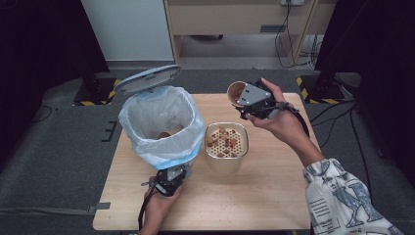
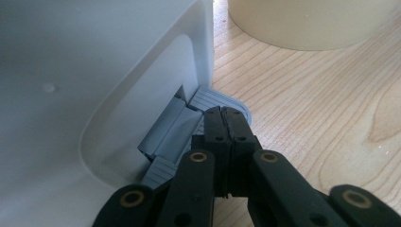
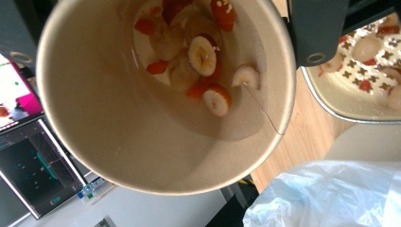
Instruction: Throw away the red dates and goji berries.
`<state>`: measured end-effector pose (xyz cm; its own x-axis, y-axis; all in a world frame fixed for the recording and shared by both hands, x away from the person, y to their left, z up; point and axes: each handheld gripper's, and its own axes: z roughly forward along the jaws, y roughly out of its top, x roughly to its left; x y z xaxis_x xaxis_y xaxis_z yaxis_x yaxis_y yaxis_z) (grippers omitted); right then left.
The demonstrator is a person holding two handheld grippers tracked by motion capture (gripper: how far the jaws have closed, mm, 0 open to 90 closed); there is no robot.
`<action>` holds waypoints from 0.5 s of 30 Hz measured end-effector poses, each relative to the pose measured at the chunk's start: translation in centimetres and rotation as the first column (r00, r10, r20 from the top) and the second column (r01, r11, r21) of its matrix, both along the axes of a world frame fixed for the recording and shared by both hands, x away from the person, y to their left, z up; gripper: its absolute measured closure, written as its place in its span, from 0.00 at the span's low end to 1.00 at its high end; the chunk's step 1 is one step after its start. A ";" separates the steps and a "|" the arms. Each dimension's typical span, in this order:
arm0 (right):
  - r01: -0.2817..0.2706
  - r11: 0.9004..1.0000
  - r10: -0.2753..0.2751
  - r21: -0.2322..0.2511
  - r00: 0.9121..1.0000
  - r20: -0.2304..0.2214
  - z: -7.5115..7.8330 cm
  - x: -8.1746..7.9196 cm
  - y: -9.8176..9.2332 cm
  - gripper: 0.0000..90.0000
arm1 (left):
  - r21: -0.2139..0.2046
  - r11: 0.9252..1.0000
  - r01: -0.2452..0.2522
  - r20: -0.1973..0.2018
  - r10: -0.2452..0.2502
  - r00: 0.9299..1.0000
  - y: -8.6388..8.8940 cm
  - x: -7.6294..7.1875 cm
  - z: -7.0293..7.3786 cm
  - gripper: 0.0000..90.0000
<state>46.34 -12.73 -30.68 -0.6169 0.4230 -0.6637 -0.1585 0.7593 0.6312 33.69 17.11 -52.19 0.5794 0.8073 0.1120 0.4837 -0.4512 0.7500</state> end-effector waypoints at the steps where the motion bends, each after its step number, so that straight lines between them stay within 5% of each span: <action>1: 0.000 1.000 0.000 0.000 1.000 0.000 0.0 0.0 0.0 0.35 | 0.000 1.000 0.000 0.000 0.000 1.000 0.0 0.0 0.0 0.99; 15: -0.004 0.999 0.006 -0.052 0.999 0.042 0.4 -0.6 0.2 0.35 | 0.003 1.000 0.000 0.001 0.000 1.000 0.0 0.0 0.0 0.99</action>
